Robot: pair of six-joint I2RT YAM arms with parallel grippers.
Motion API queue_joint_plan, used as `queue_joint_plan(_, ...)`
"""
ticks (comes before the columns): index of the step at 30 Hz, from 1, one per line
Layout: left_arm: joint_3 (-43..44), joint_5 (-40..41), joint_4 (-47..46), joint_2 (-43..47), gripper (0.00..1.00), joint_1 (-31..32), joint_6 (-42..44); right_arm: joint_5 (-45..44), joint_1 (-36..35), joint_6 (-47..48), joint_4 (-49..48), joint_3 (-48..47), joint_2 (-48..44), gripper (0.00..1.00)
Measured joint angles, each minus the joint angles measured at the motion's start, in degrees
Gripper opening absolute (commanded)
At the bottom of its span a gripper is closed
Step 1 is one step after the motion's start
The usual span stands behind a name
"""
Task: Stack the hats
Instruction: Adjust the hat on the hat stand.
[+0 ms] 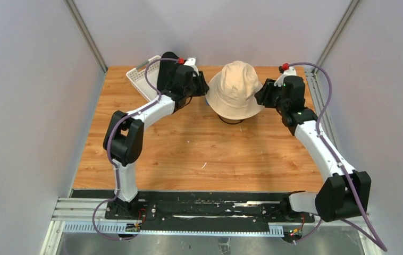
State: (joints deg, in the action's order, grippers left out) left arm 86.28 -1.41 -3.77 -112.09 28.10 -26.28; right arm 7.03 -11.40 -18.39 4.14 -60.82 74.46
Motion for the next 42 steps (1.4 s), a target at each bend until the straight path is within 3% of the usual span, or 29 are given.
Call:
queue_joint_plan(8, -10.0, -0.5, 0.3, 7.5, 0.39, -2.1, -2.4, 8.3, 12.4, -2.1, -1.5, 0.9, -0.8, 0.42)
queue_joint_plan(16, -18.1, -8.6, -11.2, 8.5, 0.39, -3.8, -10.4, 21.4, 19.2, -8.2, -8.9, 6.9, 4.7, 0.42)
queue_joint_plan(25, -19.6, -13.2, -21.9, 7.7, 0.39, -4.5, -16.3, 30.5, 20.9, -12.9, -16.0, 7.8, 13.0, 0.42)
queue_joint_plan(42, -18.1, -14.1, -19.5, 5.7, 0.40, -4.8, -15.3, 35.4, 22.1, -17.0, -23.9, 7.7, 19.9, 0.42)
